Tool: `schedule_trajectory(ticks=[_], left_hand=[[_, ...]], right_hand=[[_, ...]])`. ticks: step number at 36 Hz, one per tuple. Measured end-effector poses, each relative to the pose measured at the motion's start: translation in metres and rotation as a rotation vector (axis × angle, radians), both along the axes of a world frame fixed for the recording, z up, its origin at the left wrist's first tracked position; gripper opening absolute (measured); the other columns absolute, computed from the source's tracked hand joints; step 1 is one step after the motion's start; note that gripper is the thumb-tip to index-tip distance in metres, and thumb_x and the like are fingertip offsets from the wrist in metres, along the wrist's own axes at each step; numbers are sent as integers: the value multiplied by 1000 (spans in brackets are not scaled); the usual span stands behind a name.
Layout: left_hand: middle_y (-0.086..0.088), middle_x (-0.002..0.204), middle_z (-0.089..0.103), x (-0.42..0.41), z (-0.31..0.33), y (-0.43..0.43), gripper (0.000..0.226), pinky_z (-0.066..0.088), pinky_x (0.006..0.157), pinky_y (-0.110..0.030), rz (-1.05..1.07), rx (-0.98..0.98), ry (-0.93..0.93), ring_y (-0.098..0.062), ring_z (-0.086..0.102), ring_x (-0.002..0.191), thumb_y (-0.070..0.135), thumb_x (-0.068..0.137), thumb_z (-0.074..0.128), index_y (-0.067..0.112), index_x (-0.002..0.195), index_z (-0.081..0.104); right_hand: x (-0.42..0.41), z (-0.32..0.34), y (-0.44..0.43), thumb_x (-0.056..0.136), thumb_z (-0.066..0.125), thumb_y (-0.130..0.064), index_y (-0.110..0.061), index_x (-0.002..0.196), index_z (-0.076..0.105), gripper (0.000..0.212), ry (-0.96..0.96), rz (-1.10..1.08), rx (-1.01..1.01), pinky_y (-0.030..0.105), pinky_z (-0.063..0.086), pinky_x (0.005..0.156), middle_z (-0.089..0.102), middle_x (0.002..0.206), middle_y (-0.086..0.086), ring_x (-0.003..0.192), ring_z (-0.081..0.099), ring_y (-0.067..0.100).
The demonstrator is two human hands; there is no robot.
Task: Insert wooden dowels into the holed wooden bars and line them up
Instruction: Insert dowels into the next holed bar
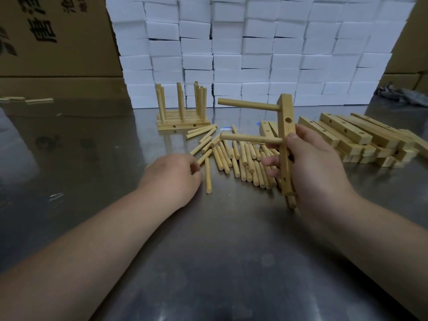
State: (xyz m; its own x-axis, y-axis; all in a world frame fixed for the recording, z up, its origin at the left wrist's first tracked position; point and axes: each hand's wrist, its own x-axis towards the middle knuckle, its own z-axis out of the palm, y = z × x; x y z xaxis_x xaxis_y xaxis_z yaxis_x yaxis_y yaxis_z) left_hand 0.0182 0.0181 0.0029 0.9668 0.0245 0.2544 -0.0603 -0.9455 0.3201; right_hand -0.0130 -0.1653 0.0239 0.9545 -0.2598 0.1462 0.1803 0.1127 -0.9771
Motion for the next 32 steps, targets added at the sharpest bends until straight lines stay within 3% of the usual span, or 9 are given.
schedule_trajectory(ticks=[3,5,9,16,20,24,28,32], left_hand=[[9,81,53,1,0,1,18,38,69,-29,69,36,-31,-17,50,83,34,88,52,29,71,52],[8,80,52,2,-1,0,17,37,65,-29,80,10,-31,-17,50,81,32,88,52,28,72,50],[8,84,49,0,-1,-4,8,37,67,-28,78,-101,5,-15,49,84,29,87,54,28,90,46],[1,104,53,-7,6,-9,33,35,73,-27,-28,-249,-171,-13,45,87,21,94,40,21,125,51],[7,84,44,-14,6,-11,29,32,60,-13,-190,-316,-253,-7,44,73,18,93,39,21,111,63],[15,83,42,-22,5,-16,18,32,60,-5,-346,-363,-209,7,44,73,21,92,45,33,93,58],[16,87,46,-29,7,-21,17,32,66,-4,-474,-350,-189,5,43,87,23,92,46,38,91,51],[20,74,50,-36,7,-23,17,32,62,-4,-548,-344,-207,8,46,75,20,90,51,29,96,64]], right_hand=[[0,0,1,100,36,-17,-23,139,36,39,1,8,-2,21,52,50,65,99,8,53,60,7],[-1,0,1,100,37,-17,-23,139,36,39,2,9,-2,21,52,50,65,100,9,52,60,7],[-1,0,1,100,37,-18,-26,137,37,37,3,8,-6,21,52,51,65,103,9,53,60,7],[2,-1,1,100,37,-17,-23,140,35,40,19,-11,34,22,53,51,64,107,12,52,60,8],[6,-1,1,100,37,-14,-18,140,36,40,35,-12,116,23,54,52,60,112,17,52,60,10],[7,0,0,100,37,-12,-14,142,36,42,41,-8,204,23,57,54,63,98,16,52,63,12],[8,-1,0,100,39,-13,-15,141,39,41,37,-24,216,21,56,54,64,95,13,58,63,12],[7,-3,2,99,40,-15,-20,139,40,40,28,-12,166,26,58,58,63,110,12,63,67,13]])
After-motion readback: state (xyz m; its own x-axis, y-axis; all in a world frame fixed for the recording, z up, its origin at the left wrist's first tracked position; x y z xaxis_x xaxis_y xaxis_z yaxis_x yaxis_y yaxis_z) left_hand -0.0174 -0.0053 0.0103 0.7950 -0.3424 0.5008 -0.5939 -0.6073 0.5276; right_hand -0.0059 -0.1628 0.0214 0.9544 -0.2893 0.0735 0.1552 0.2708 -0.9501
